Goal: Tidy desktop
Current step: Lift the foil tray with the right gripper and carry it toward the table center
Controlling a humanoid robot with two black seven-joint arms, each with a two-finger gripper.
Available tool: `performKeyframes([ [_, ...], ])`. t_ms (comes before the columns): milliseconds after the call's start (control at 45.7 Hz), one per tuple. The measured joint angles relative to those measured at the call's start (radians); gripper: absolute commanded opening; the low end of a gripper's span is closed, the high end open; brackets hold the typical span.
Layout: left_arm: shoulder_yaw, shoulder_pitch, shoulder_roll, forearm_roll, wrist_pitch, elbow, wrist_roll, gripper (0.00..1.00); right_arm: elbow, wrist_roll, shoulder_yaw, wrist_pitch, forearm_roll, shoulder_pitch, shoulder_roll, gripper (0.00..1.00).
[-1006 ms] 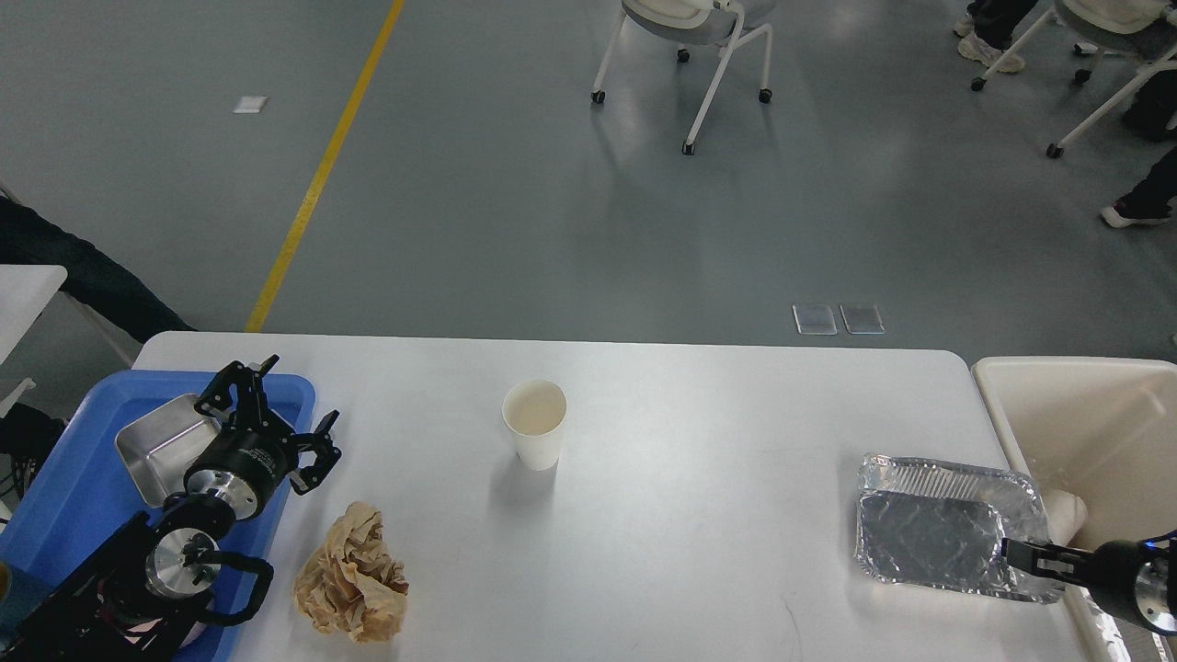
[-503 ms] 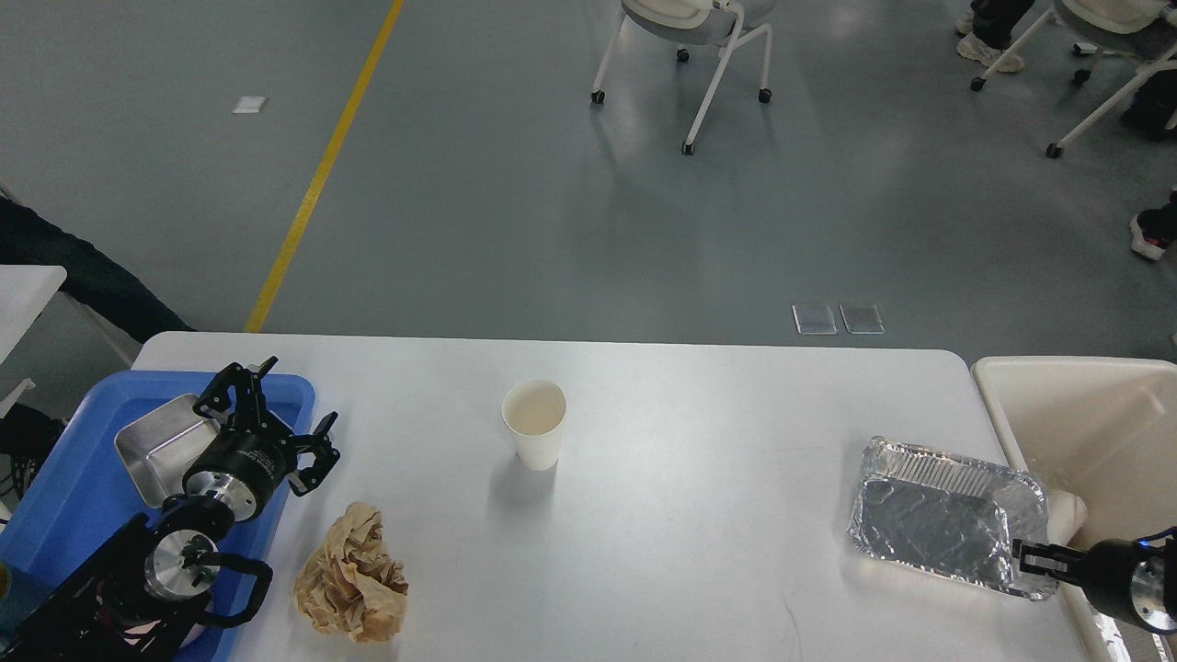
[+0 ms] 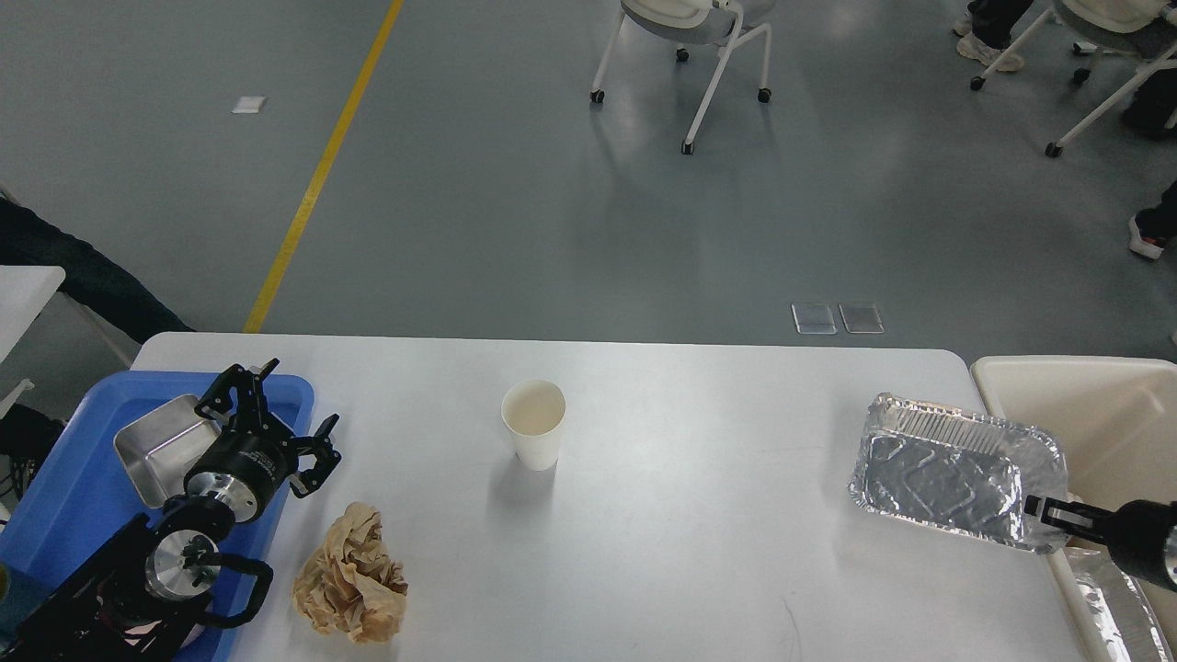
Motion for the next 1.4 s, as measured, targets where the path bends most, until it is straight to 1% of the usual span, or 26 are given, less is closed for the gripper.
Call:
performKeyframes([
  [197, 0.000, -0.001, 0.000, -0.001, 0.005, 0.000, 0.002, 0.97, 0.071, 0.000, 0.002, 0.121, 0.075, 0.119, -0.133, 0.00],
  [262, 0.000, -0.003, 0.000, -0.002, 0.008, 0.000, 0.002, 0.97, 0.092, 0.001, 0.003, 0.141, 0.083, 0.154, -0.177, 0.00],
  [372, 0.000, -0.004, 0.000, -0.002, 0.016, 0.000, 0.003, 0.97, 0.150, 0.017, 0.003, 0.182, 0.086, 0.205, -0.276, 0.00],
  [503, 0.001, -0.005, -0.002, -0.003, 0.024, -0.001, 0.003, 0.97, 0.200, 0.024, 0.006, 0.286, 0.088, 0.256, -0.351, 0.00],
  [590, 0.002, -0.005, -0.004, -0.003, 0.028, -0.001, 0.003, 0.97, 0.218, 0.021, 0.011, 0.364, 0.092, 0.296, -0.365, 0.00],
  [656, 0.002, -0.004, -0.004, -0.003, 0.031, -0.001, 0.004, 0.97, 0.234, 0.015, 0.015, 0.395, 0.102, 0.309, -0.366, 0.00],
  [809, 0.002, -0.003, -0.005, -0.003, 0.043, -0.002, 0.004, 0.97, 0.260, -0.005, 0.018, 0.395, 0.115, 0.322, -0.342, 0.00],
  [918, 0.002, -0.003, -0.005, -0.003, 0.050, -0.002, 0.004, 0.97, 0.261, -0.016, 0.017, 0.387, 0.116, 0.346, -0.291, 0.00],
  [1050, 0.002, -0.003, -0.006, -0.003, 0.061, -0.003, 0.004, 0.97, 0.262, -0.057, 0.005, 0.366, 0.111, 0.385, -0.212, 0.00],
  [1203, 0.002, -0.004, -0.006, -0.001, 0.076, -0.003, 0.004, 0.97, 0.291, -0.132, -0.003, 0.360, 0.088, 0.428, -0.155, 0.00],
  [1290, 0.002, -0.006, -0.007, 0.000, 0.082, -0.003, 0.004, 0.97, 0.327, -0.191, -0.012, 0.364, 0.062, 0.446, -0.125, 0.00],
  [1400, 0.002, -0.006, -0.009, 0.000, 0.084, -0.004, 0.003, 0.97, 0.368, -0.288, -0.029, 0.371, 0.049, 0.458, -0.084, 0.00],
])
